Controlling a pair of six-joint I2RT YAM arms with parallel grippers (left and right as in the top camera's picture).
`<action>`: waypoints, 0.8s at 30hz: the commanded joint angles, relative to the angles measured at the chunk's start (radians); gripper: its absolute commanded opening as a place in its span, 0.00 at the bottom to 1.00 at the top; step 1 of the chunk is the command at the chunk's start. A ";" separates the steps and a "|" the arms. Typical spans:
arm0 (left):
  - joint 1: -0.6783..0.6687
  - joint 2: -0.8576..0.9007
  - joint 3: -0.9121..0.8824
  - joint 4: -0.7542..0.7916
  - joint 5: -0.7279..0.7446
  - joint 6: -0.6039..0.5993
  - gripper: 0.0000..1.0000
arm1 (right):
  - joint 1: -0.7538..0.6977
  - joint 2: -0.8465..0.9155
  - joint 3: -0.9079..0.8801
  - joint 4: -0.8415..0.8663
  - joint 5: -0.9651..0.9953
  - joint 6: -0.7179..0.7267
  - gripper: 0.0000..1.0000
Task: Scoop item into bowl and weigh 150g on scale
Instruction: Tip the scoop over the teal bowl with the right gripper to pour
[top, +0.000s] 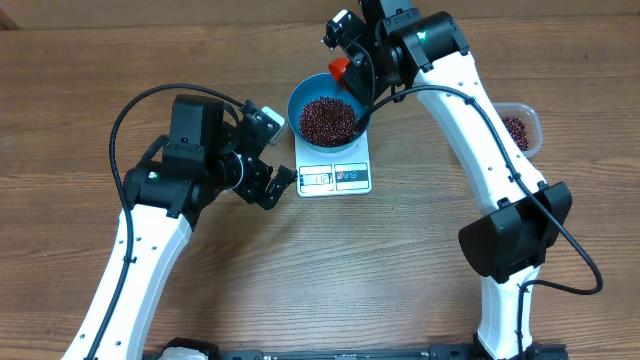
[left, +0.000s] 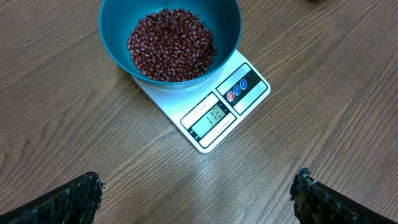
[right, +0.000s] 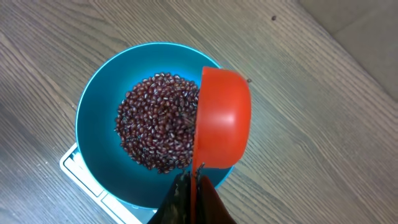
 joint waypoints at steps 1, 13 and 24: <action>0.000 -0.004 0.010 0.001 -0.003 0.023 1.00 | 0.001 -0.053 0.040 0.008 0.007 -0.028 0.04; 0.000 -0.004 0.010 0.000 -0.003 0.023 1.00 | 0.005 -0.053 0.040 0.031 -0.043 -0.029 0.04; 0.000 -0.004 0.010 0.001 -0.003 0.023 1.00 | 0.000 -0.058 0.040 0.060 0.015 -0.056 0.04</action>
